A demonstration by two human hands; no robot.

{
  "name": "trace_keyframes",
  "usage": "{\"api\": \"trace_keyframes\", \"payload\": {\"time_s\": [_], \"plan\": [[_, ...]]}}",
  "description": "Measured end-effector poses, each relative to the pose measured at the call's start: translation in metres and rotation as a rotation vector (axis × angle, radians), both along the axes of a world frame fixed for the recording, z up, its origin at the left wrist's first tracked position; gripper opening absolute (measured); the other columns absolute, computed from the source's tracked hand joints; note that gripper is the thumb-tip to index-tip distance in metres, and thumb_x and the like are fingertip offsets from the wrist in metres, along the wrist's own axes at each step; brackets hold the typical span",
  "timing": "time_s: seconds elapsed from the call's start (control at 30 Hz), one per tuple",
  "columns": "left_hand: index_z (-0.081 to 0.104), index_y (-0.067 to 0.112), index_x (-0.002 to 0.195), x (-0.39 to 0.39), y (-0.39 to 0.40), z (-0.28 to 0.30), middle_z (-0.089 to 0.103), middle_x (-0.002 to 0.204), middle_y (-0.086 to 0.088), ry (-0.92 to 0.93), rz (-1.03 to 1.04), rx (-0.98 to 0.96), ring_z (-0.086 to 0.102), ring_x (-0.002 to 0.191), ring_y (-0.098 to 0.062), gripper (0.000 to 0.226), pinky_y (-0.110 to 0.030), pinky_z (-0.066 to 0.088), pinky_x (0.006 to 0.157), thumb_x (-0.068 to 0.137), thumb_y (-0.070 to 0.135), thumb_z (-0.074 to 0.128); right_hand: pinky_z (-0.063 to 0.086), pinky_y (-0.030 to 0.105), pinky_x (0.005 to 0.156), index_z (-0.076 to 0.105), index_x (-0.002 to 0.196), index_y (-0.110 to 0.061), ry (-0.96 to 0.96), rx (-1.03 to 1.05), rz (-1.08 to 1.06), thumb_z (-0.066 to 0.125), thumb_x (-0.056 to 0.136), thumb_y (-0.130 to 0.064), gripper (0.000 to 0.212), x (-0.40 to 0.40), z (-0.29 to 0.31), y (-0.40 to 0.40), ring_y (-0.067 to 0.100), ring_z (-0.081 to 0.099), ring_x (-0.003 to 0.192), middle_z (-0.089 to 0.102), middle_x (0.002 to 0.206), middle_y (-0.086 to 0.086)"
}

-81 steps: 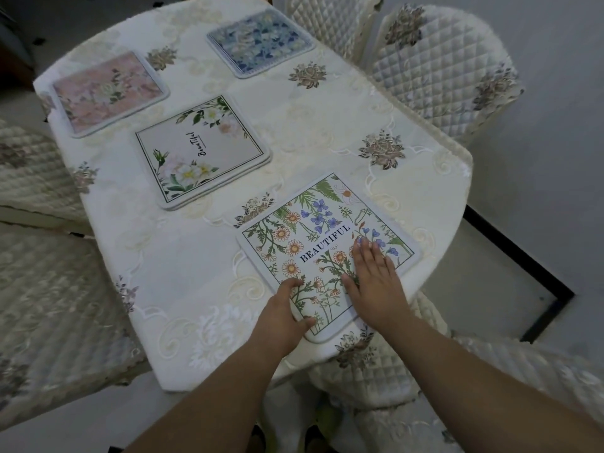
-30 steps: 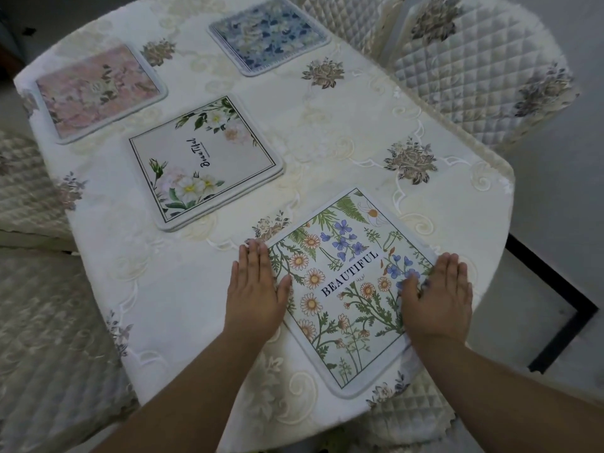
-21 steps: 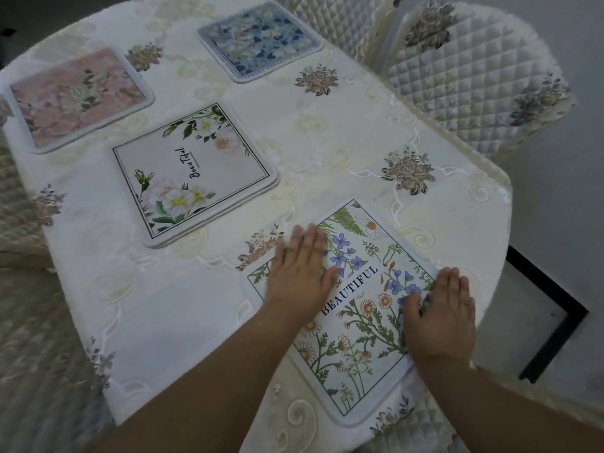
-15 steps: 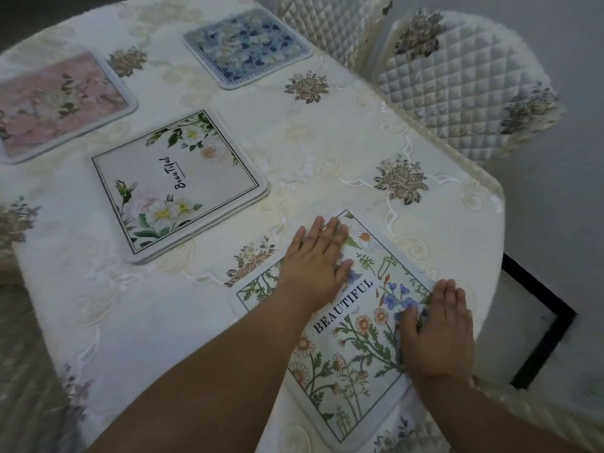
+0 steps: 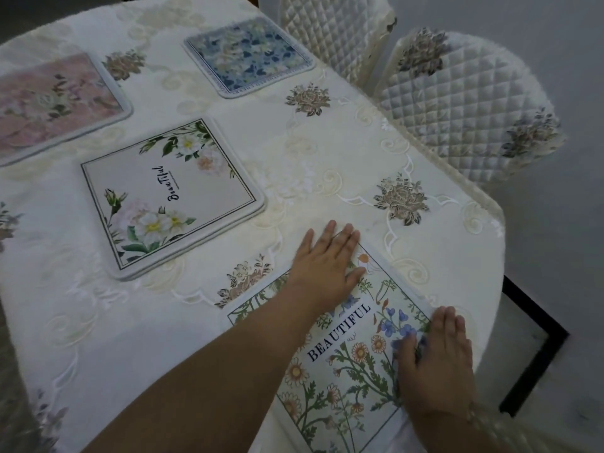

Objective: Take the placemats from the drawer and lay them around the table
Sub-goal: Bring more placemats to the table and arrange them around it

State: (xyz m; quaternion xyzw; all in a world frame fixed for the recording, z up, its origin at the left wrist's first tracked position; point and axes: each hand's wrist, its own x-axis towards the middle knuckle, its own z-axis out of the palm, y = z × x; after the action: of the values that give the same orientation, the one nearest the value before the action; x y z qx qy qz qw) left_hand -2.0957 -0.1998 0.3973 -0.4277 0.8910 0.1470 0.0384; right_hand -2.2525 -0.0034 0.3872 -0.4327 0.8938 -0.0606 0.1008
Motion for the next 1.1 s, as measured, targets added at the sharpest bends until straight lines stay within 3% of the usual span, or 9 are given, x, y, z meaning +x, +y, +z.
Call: {"api": "trace_keyframes", "payload": {"time_s": [0.17,0.33,0.43,0.53,0.63,0.7,0.9,0.97,1.1], "plan": [[-0.013,0.024,0.16,-0.001,0.0,-0.007,-0.02,0.168,0.008,0.007,0.091,0.007,-0.027,0.151,-0.011,0.072,-0.043,-0.011,0.125,0.102,0.061,0.005,0.007,0.044,0.125,0.007,0.16,-0.011,-0.001,0.011,0.009,0.003,0.092,-0.065,0.087,-0.001,0.001,0.0,0.019,-0.003,0.155,0.002,0.168,0.005],[-0.009,0.016,0.161,0.026,-0.016,0.011,-0.016,0.169,-0.001,0.034,0.285,0.096,-0.021,0.153,-0.016,0.071,-0.041,-0.008,0.126,0.105,0.056,0.009,0.007,0.044,0.125,0.01,0.16,-0.01,-0.018,0.021,-0.01,0.012,0.092,-0.059,0.084,-0.003,0.0,-0.001,0.019,0.0,0.155,0.005,0.168,0.006],[0.001,0.018,0.163,0.077,-0.037,0.022,-0.003,0.171,-0.004,0.071,0.475,-0.066,-0.011,0.156,-0.022,0.068,-0.045,0.001,0.126,0.105,0.052,0.013,0.009,0.046,0.125,0.01,0.16,-0.008,-0.012,0.059,0.001,0.016,0.093,-0.057,0.083,-0.005,0.0,-0.003,0.021,0.001,0.155,0.005,0.168,0.008],[0.01,0.025,0.162,0.14,-0.063,0.033,0.005,0.17,-0.01,0.068,0.767,-0.135,-0.002,0.156,-0.033,0.066,-0.052,0.009,0.125,0.104,0.055,0.021,0.009,0.046,0.125,0.009,0.16,-0.008,-0.014,0.078,0.004,0.014,0.093,-0.058,0.083,-0.006,0.0,-0.005,0.022,0.001,0.155,0.004,0.168,0.009],[0.02,0.031,0.159,0.194,-0.079,0.044,0.002,0.169,-0.014,0.155,1.202,0.059,0.0,0.155,-0.036,0.068,-0.058,0.011,0.122,0.098,0.051,0.04,0.009,0.046,0.125,0.008,0.16,-0.008,-0.011,0.078,0.023,0.013,0.094,-0.059,0.083,-0.006,0.0,-0.004,0.022,0.001,0.155,0.003,0.168,0.009],[0.024,0.033,0.157,0.223,-0.083,0.047,0.002,0.169,-0.015,0.19,1.351,0.174,0.003,0.155,-0.035,0.072,-0.057,0.013,0.121,0.092,0.046,0.052,0.009,0.047,0.125,0.007,0.16,-0.008,-0.002,0.071,0.031,0.01,0.095,-0.061,0.084,-0.006,-0.002,-0.002,0.022,0.0,0.155,0.004,0.168,0.009],[0.038,0.023,0.149,0.265,-0.077,0.039,0.044,0.147,-0.023,0.168,1.425,0.102,0.039,0.136,-0.045,0.082,-0.051,0.033,0.107,0.077,0.041,0.074,0.01,0.044,0.125,0.012,0.159,-0.006,0.006,0.007,0.025,0.017,0.097,-0.054,0.079,0.0,0.0,-0.005,0.022,0.005,0.155,0.011,0.167,0.011],[0.044,0.023,0.146,0.269,-0.077,0.042,0.046,0.143,-0.025,0.194,1.456,0.024,0.042,0.133,-0.044,0.078,-0.047,0.037,0.106,0.077,0.031,0.079,0.009,0.042,0.125,0.011,0.16,-0.007,0.011,-0.005,0.026,0.018,0.098,-0.053,0.077,0.0,0.0,-0.003,0.022,0.004,0.155,0.011,0.167,0.01],[0.053,0.03,0.135,0.275,-0.069,0.043,0.053,0.136,-0.019,0.514,1.46,0.065,0.058,0.118,-0.04,0.064,-0.042,0.054,0.086,0.078,0.019,0.078,0.01,0.043,0.126,0.013,0.16,-0.008,0.016,-0.025,0.029,0.018,0.097,-0.054,0.078,-0.003,0.0,0.001,0.021,0.004,0.155,0.011,0.168,0.009]]}}
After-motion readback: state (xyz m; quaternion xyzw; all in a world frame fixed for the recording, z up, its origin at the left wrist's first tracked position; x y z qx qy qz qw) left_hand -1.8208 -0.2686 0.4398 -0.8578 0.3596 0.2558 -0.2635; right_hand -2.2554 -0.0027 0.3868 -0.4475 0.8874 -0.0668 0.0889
